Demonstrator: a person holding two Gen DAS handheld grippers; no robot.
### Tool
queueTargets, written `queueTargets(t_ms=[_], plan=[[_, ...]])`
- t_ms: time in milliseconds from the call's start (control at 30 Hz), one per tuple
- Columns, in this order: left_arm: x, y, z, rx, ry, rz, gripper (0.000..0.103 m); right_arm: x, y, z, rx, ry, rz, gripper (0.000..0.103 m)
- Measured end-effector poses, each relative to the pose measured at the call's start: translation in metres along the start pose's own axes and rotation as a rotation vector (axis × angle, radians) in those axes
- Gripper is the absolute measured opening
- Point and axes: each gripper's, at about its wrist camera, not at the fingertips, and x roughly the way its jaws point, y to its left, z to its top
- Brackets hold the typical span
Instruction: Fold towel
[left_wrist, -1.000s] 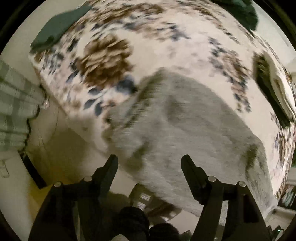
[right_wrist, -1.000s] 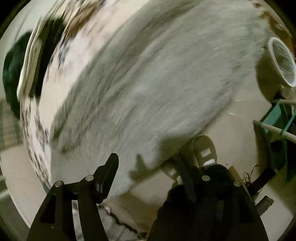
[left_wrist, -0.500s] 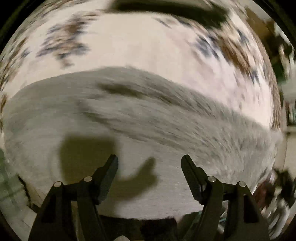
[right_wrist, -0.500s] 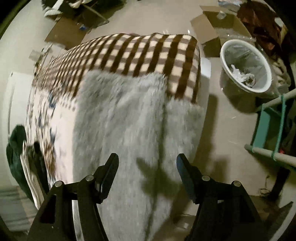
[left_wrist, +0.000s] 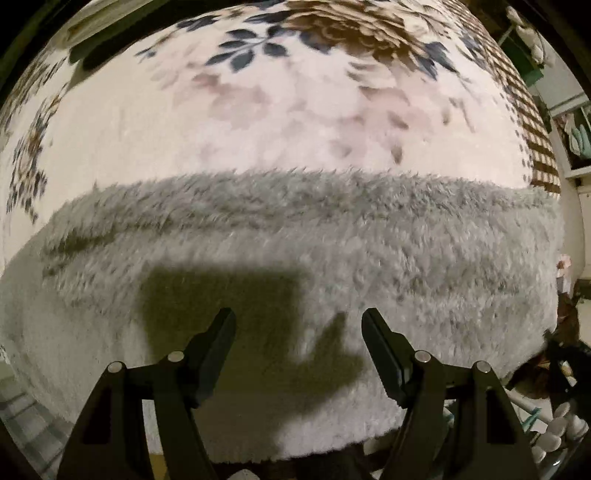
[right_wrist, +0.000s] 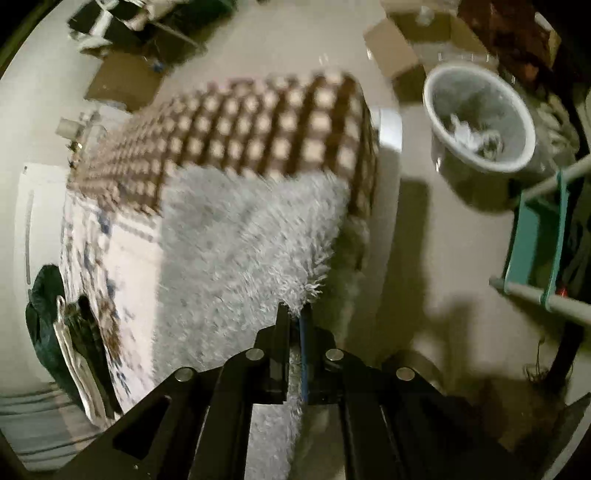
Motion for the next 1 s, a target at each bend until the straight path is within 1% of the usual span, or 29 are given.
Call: queueTargets(t_ms=[33, 67, 100, 133, 167, 200, 233, 267, 300, 333, 433, 500, 533, 600, 667, 700, 733, 767, 800, 833, 900, 1000], plan=[[0.004, -0.003, 0.003, -0.001, 0.008, 0.003, 0.069, 0.006, -0.008, 0.001, 0.018, 0.035, -0.014, 0.011], [0.008, -0.005, 0.007, -0.006, 0.017, 0.000, 0.069, 0.013, -0.015, 0.004, 0.050, 0.070, -0.046, 0.011], [0.010, -0.004, 0.010, -0.015, 0.031, -0.008, 0.069, 0.014, -0.020, 0.006, 0.073, 0.080, -0.063, 0.014], [0.013, -0.004, 0.017, -0.022, 0.037, -0.013, 0.069, 0.010, -0.022, 0.009, 0.080, 0.076, -0.073, 0.019], [0.012, -0.001, 0.020, -0.027, 0.036, -0.021, 0.069, 0.005, -0.020, 0.011, 0.081, 0.066, -0.068, 0.023], [0.008, 0.004, 0.023, -0.029, 0.031, -0.022, 0.069, -0.001, -0.015, 0.014, 0.075, 0.060, -0.045, 0.033], [0.002, 0.009, 0.026, -0.038, 0.020, -0.023, 0.069, -0.006, -0.005, 0.016, 0.066, 0.066, -0.023, 0.045], [-0.003, 0.014, 0.028, -0.059, 0.006, -0.029, 0.069, -0.008, 0.008, 0.017, 0.057, 0.086, -0.007, 0.048], [-0.006, 0.020, 0.031, -0.081, 0.003, -0.030, 0.069, -0.009, 0.020, 0.017, 0.049, 0.105, 0.012, 0.049], [-0.007, 0.030, 0.034, -0.132, 0.010, -0.039, 0.069, -0.007, 0.037, 0.015, 0.026, 0.132, 0.042, 0.049], [-0.001, 0.057, 0.038, -0.239, 0.032, -0.057, 0.069, 0.019, 0.099, -0.002, -0.081, 0.257, 0.068, 0.050], [0.006, 0.071, 0.046, -0.298, 0.033, -0.069, 0.069, 0.048, 0.135, -0.021, -0.114, 0.342, 0.055, 0.050], [0.010, 0.076, 0.051, -0.307, 0.027, -0.065, 0.069, 0.061, 0.149, -0.029, -0.129, 0.378, 0.049, 0.050], [0.022, 0.085, 0.060, -0.320, 0.029, -0.056, 0.068, 0.088, 0.173, -0.049, -0.121, 0.434, 0.028, 0.050], [0.035, 0.094, 0.069, -0.350, 0.042, -0.071, 0.068, 0.104, 0.188, -0.071, -0.120, 0.489, 0.020, 0.051], [0.037, 0.099, 0.072, -0.354, 0.050, -0.066, 0.066, 0.110, 0.204, -0.086, -0.165, 0.525, 0.021, 0.051], [0.034, 0.104, 0.073, -0.367, 0.045, -0.093, 0.066, 0.113, 0.218, -0.097, -0.235, 0.540, 0.020, 0.051], [0.027, 0.109, 0.071, -0.374, 0.024, -0.104, 0.066, 0.113, 0.240, -0.113, -0.380, 0.545, -0.009, 0.051], [0.018, 0.114, 0.068, -0.372, 0.000, -0.087, 0.066, 0.116, 0.258, -0.127, -0.511, 0.543, -0.043, 0.051], [0.005, 0.121, 0.062, -0.370, -0.021, -0.080, 0.067, 0.121, 0.278, -0.148, -0.695, 0.563, -0.081, 0.051], [-0.013, 0.129, 0.049, -0.385, -0.061, -0.063, 0.068, 0.134, 0.301, -0.182, -0.967, 0.581, -0.179, 0.051], [-0.025, 0.144, 0.028, -0.420, -0.085, -0.018, 0.068, 0.159, 0.320, -0.233, -1.309, 0.599, -0.303, 0.051]])
